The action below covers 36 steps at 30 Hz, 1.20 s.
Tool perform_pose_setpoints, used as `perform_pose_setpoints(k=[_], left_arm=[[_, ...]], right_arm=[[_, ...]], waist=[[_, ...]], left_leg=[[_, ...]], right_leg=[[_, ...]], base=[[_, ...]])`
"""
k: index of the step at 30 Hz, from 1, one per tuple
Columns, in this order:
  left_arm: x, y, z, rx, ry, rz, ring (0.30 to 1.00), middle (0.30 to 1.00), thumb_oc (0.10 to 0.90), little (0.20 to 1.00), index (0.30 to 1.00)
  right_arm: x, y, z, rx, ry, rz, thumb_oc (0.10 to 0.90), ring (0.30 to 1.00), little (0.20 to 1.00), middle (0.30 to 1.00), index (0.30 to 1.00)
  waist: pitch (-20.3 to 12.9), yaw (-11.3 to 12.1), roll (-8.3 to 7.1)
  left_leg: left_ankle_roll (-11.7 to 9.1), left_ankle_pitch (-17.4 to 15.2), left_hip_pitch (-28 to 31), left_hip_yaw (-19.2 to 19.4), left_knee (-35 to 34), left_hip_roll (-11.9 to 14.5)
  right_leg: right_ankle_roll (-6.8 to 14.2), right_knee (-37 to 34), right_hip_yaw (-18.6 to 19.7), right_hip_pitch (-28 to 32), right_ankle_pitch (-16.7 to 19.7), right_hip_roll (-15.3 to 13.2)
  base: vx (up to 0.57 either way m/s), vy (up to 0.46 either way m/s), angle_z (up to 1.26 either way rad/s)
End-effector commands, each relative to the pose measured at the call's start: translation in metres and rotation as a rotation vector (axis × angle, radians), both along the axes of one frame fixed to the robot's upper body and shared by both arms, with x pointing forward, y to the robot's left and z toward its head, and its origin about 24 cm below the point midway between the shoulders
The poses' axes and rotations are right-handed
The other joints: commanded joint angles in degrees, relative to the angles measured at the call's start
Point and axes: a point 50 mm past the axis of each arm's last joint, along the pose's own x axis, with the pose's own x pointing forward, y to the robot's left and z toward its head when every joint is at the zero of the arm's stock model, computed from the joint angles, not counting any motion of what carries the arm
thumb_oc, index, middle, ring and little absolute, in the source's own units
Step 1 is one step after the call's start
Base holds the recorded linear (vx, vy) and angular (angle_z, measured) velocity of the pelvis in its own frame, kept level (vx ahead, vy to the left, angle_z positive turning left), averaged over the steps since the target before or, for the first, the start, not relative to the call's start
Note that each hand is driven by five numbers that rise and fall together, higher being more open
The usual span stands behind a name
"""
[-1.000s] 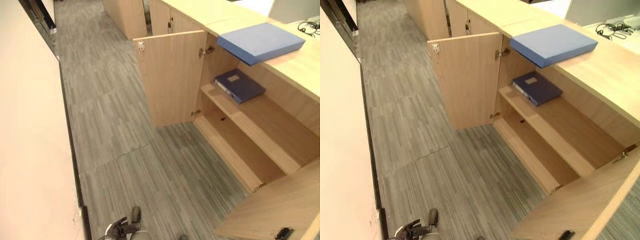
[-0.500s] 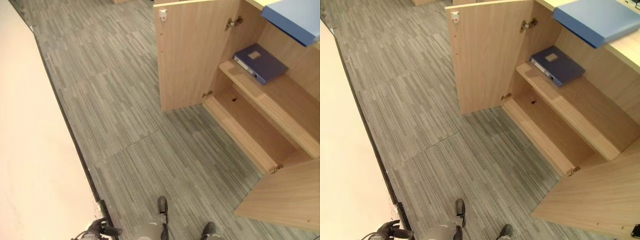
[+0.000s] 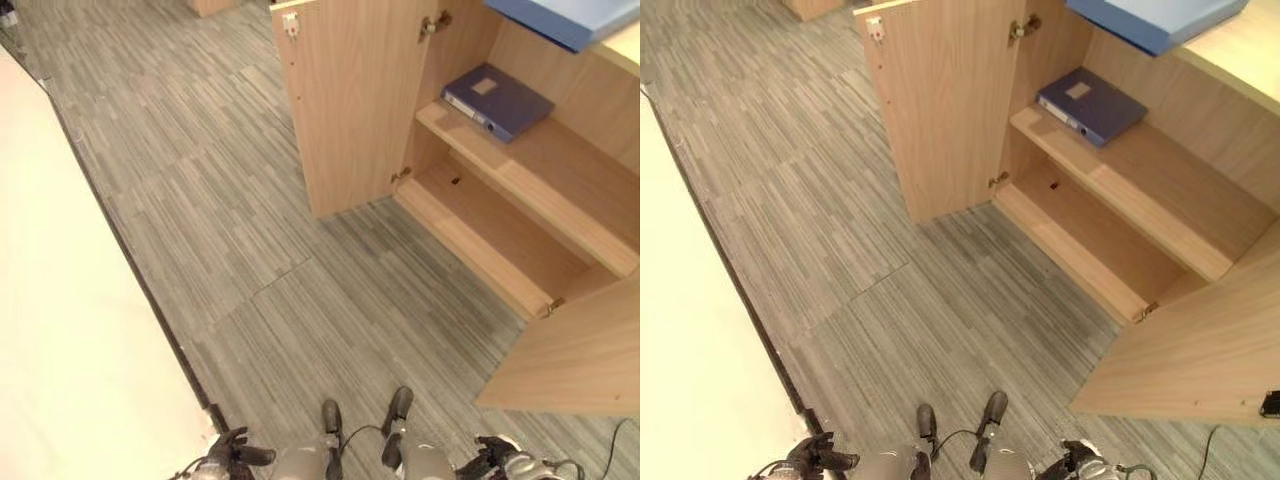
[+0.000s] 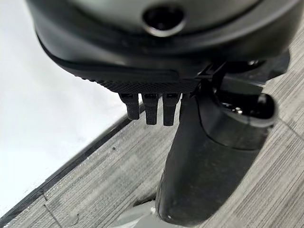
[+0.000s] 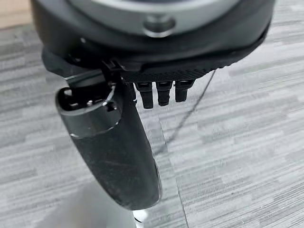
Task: Put the empty folder in the office cabinet
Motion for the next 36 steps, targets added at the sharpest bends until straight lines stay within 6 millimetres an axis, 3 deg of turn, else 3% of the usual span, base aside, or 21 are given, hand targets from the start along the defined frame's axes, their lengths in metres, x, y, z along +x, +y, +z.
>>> perform_pose_setpoints(k=[1, 4, 9, 15, 20, 22, 24, 25, 26, 27, 28, 30, 33, 34, 35, 36], left_arm=[[-0.043, 0.011, -0.007, 0.022, 0.11, 0.083, 0.9, 0.9, 0.8, 0.9, 0.9], [-0.04, 0.003, -0.009, 0.006, 0.106, 0.062, 0.9, 0.9, 0.8, 0.9, 0.9], [-0.017, -0.009, -0.007, 0.001, 0.05, -0.064, 0.9, 0.9, 0.8, 0.9, 0.9], [-0.019, -0.002, -0.005, 0.025, 0.061, -0.067, 0.9, 0.9, 0.8, 0.9, 0.9], [-0.033, 0.0, -0.009, 0.022, 0.11, -0.049, 0.9, 0.9, 0.8, 0.9, 0.9], [-0.037, 0.0, -0.01, 0.019, 0.128, -0.043, 0.9, 0.9, 0.8, 0.9, 0.9], [-0.043, 0.002, -0.01, 0.015, 0.142, -0.023, 0.9, 0.9, 0.8, 0.9, 0.9], [-0.043, 0.002, -0.01, 0.015, 0.142, -0.023, 0.9, 0.9, 0.8, 0.9, 0.9], [-0.042, 0.003, -0.01, 0.013, 0.135, -0.007, 0.9, 0.9, 0.8, 0.9, 0.9], [-0.04, 0.004, -0.009, 0.013, 0.128, -0.003, 0.9, 0.9, 0.8, 0.9, 0.9], [-0.04, 0.004, -0.009, 0.013, 0.128, -0.003, 0.9, 0.9, 0.8, 0.9, 0.9], [-0.04, 0.003, -0.009, 0.006, 0.117, 0.009, 0.9, 0.9, 0.8, 0.9, 0.9], [-0.04, 0.001, -0.01, 0.0, 0.121, 0.006, 0.9, 0.9, 0.8, 0.9, 0.9], [-0.043, 0.0, -0.011, -0.007, 0.129, 0.005, 0.9, 0.9, 0.8, 0.9, 0.9], [-0.043, 0.0, -0.011, -0.007, 0.13, 0.005, 0.9, 0.9, 0.8, 0.9, 0.9], [-0.046, -0.001, -0.012, -0.015, 0.14, 0.01, 0.9, 0.9, 0.8, 0.9, 0.9]], right_arm=[[-0.034, -0.014, -0.003, -0.03, 0.075, -0.098, 0.8, 0.9, 0.9, 0.9, 0.9], [-0.033, -0.014, -0.003, -0.019, 0.047, -0.136, 0.8, 0.9, 0.9, 0.9, 0.9], [-0.016, -0.01, 0.0, -0.01, -0.032, -0.133, 0.8, 0.9, 0.9, 0.9, 0.9], [-0.023, -0.01, -0.002, -0.015, 0.011, -0.102, 0.8, 0.9, 0.9, 0.9, 0.9], [-0.031, -0.011, -0.004, -0.011, 0.04, -0.112, 0.8, 0.9, 0.9, 0.9, 0.9], [-0.033, -0.01, -0.005, -0.007, 0.043, -0.121, 0.8, 0.9, 0.9, 0.9, 0.9], [-0.037, -0.008, -0.006, 0.005, 0.047, -0.138, 0.8, 0.9, 0.9, 0.9, 0.9], [-0.037, -0.008, -0.006, 0.005, 0.047, -0.138, 0.8, 0.9, 0.9, 0.9, 0.9], [-0.037, -0.007, -0.006, 0.011, 0.044, -0.145, 0.8, 0.9, 0.9, 0.9, 0.9], [-0.035, -0.008, -0.006, 0.012, 0.035, -0.151, 0.8, 0.9, 0.9, 0.9, 0.9], [-0.035, -0.008, -0.006, 0.012, 0.035, -0.151, 0.8, 0.9, 0.9, 0.9, 0.9], [-0.033, -0.006, -0.006, 0.015, 0.035, -0.14, 0.8, 0.9, 0.9, 0.9, 0.9], [-0.035, -0.004, -0.007, 0.017, 0.044, -0.129, 0.8, 0.9, 0.9, 0.9, 0.9], [-0.039, -0.001, -0.009, 0.021, 0.058, -0.119, 0.8, 0.9, 0.9, 0.9, 0.9], [-0.039, -0.001, -0.009, 0.021, 0.058, -0.119, 0.8, 0.9, 0.9, 0.9, 0.9], [-0.044, 0.001, -0.011, 0.022, 0.073, -0.103, 0.8, 0.9, 0.9, 0.9, 0.9]], waist=[[-1.8, 0.5, -0.44], [-1.7, 0.0, -0.11], [-0.9, -1.3, 1.38], [-1.2, -1.4, 1.89], [-1.7, -1.4, 1.71], [-2.0, -1.3, 1.34], [-2.3, -0.9, 0.33], [-2.3, -0.9, 0.33], [-1.9, 0.0, -0.92], [-1.6, 0.3, -2.18], [-1.7, 0.3, -2.18], [-1.5, 1.8, -3.96], [-1.3, 2.9, -4.79], [-1.1, 3.7, -4.91], [-1.0, 3.7, -4.95], [-1.1, 4.6, -3.8]], left_leg=[[-3.5, -5.8, 14.7, -2.0, -4.4, 4.9], [-4.1, -5.6, 15.0, -2.3, -4.5, 6.0], [-4.9, -4.9, 13.7, -1.6, -4.5, 7.2], [-5.9, -3.6, 14.4, -1.0, -4.5, 8.6], [-7.2, 0.1, 14.8, -0.6, 0.4, 10.5], [-7.4, 0.8, 14.6, -0.5, 4.1, 11.2], [-7.3, 3.7, 13.6, -0.8, 12.7, 12.0], [-7.3, 3.7, 13.6, -0.8, 12.9, 12.0], [-6.4, 4.7, 10.3, -3.5, 22.5, 10.7], [-5.1, 5.6, 7.5, -4.3, 25.8, 8.9], [-5.1, 5.5, 7.3, -4.3, 25.9, 8.9], [-2.7, 0.5, -0.4, -6.1, 30.8, 5.8], [-1.9, -2.1, -4.1, -7.1, 28.3, 4.9], [-2.3, -0.6, -7.5, -9.1, 22.0, 4.4], [-2.3, -0.5, -7.3, -9.0, 21.8, 4.3], [-3.5, 4.7, -6.4, -13.1, 11.0, 3.9]], right_leg=[[0.4, 1.2, -2.0, -1.6, 2.0, 1.9], [-0.2, 2.5, -2.2, -1.5, 0.7, 2.0], [-1.2, 6.2, -2.0, -3.8, -1.9, 2.0], [-2.2, 8.7, -1.9, -4.0, -4.4, 2.1], [-3.9, 6.1, -1.0, -0.5, -6.0, 5.0], [-4.8, 4.7, 0.0, 1.6, -7.0, 6.3], [-6.7, 2.8, 2.0, 5.1, -8.3, 8.5], [-6.7, 2.7, 2.0, 5.2, -8.3, 8.6], [-8.0, 2.0, 4.1, 7.4, -9.2, 9.6], [-8.5, 1.4, 4.5, 7.9, -8.5, 8.7], [-8.5, 1.4, 4.5, 7.9, -8.5, 8.8], [-8.3, 1.2, 8.0, 10.2, -8.9, 8.1], [-7.7, 0.8, 10.0, 12.3, -9.2, 7.9], [-7.2, 0.1, 11.5, 14.3, -9.4, 8.3], [-7.2, 0.1, 11.6, 14.4, -9.4, 8.2], [-6.8, 0.2, 13.3, 15.9, -9.9, 9.6]], base=[[0.32, -0.155, 0.55], [0.13, -0.078, 0.43], [0.09, -0.039, 0.15], [0.11, -0.074, 0.07], [0.15, -0.179, -0.04], [0.15, -0.158, -0.12], [0.17, -0.171, -0.25], [0.16, -0.179, -0.49], [0.07, -0.147, -0.45], [0.07, -0.144, -0.4], [0.03, -0.044, -0.39], [0.13, -0.012, -0.76], [0.15, 0.042, -1.02], [0.13, 0.046, -0.5], [0.28, 0.105, -0.38], [0.15, 0.059, -0.46]])
